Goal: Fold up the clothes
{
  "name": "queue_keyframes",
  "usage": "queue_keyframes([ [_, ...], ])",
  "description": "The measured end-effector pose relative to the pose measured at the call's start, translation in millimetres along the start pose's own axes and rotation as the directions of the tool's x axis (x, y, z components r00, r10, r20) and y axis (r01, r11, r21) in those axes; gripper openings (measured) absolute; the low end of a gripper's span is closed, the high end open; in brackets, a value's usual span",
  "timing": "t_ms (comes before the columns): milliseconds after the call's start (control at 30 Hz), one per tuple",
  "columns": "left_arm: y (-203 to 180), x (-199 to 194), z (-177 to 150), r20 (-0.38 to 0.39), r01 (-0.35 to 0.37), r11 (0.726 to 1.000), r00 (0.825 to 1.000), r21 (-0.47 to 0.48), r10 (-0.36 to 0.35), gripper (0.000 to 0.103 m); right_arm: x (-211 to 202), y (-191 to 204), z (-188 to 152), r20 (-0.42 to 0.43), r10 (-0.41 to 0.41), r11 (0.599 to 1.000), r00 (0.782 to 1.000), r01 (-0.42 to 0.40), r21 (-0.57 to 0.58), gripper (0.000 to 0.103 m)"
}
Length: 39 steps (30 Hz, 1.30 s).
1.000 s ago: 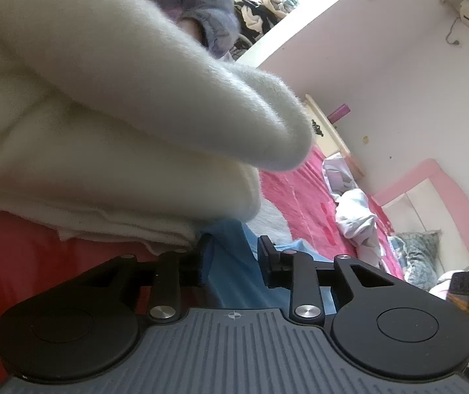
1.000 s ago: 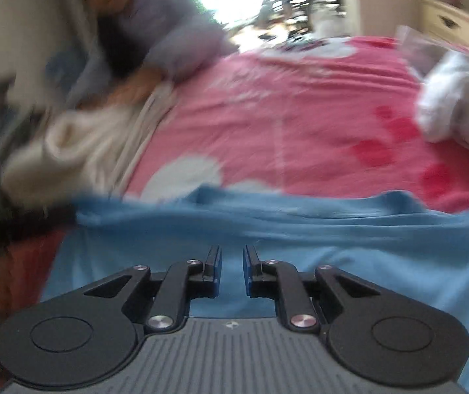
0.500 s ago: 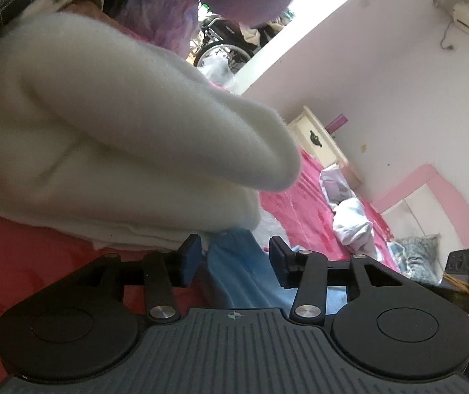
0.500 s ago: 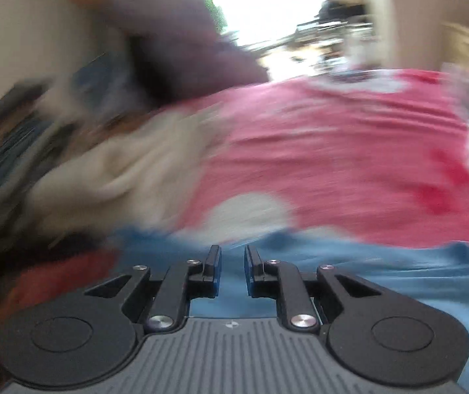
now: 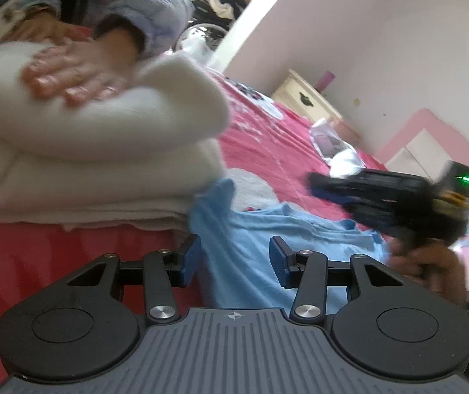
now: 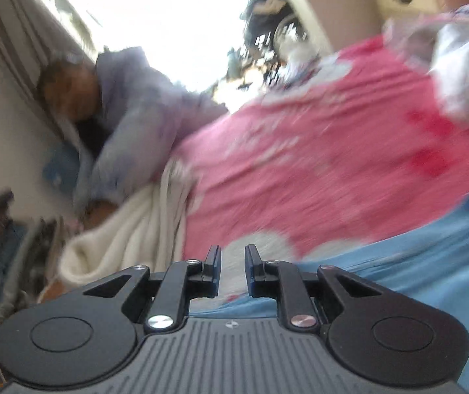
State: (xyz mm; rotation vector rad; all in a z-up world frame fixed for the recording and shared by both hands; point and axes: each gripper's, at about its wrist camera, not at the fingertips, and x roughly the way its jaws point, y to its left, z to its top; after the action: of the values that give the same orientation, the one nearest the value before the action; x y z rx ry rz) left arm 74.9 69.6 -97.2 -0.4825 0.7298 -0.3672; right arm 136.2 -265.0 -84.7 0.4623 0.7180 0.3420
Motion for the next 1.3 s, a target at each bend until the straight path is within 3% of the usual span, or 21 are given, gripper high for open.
queue_keyframes([
  [100,-4.3,13.1,-2.8,-0.023,0.007,1.000,1.000,0.018,-0.006,0.046,-62.6,-39.3,19.7,0.083,-0.114,0.993,0.990,0.115,-0.006,0.025],
  [200,-8.0,27.7,-2.7,-0.043,-0.026,0.998,0.999,0.066,0.029,0.046,-101.8,-88.2,36.1,0.092,-0.280,0.960,0.955,0.279,0.023,0.029],
  [300,-10.7,40.3,0.6,-0.028,-0.077,0.986,0.996,0.147,0.082,0.046,-112.5,-131.9,47.4,0.032,-0.370,0.928,0.928,0.368,0.053,0.029],
  [400,-6.0,44.0,2.5,-0.025,-0.094,0.981,0.995,0.167,0.099,0.046,-102.5,-156.9,54.3,-0.008,-0.414,0.909,0.910,0.414,0.041,0.029],
  [500,-2.8,47.7,1.3,-0.028,-0.099,0.982,0.994,0.163,0.104,0.046,-87.5,-168.3,58.4,-0.016,-0.430,0.903,0.903,0.430,0.010,0.032],
  [867,-8.9,51.1,-2.5,-0.001,-0.114,0.969,0.993,0.218,0.118,0.046,-39.8,-190.7,70.8,-0.117,-0.392,0.920,0.912,0.388,-0.058,0.035],
  [933,-11.3,52.9,-3.2,-0.001,-0.114,0.964,0.993,0.239,0.117,0.049,-33.7,-191.3,71.3,-0.134,-0.384,0.923,0.914,0.376,-0.081,0.026],
  [967,-12.5,53.9,-3.6,-0.001,-0.113,0.962,0.993,0.249,0.117,0.049,-31.3,-189.7,70.1,-0.141,-0.376,0.926,0.916,0.365,-0.099,0.011],
  [1033,-14.3,55.4,-4.5,0.001,-0.114,0.958,0.993,0.263,0.118,0.050,-30.3,-184.0,67.4,-0.132,-0.368,0.927,0.920,0.352,-0.130,0.002],
  [1300,-18.5,54.7,-6.4,0.019,-0.129,0.951,0.991,0.281,0.129,0.050,-50.0,-171.5,68.1,0.031,-0.402,0.906,0.915,0.402,-0.134,0.002],
])
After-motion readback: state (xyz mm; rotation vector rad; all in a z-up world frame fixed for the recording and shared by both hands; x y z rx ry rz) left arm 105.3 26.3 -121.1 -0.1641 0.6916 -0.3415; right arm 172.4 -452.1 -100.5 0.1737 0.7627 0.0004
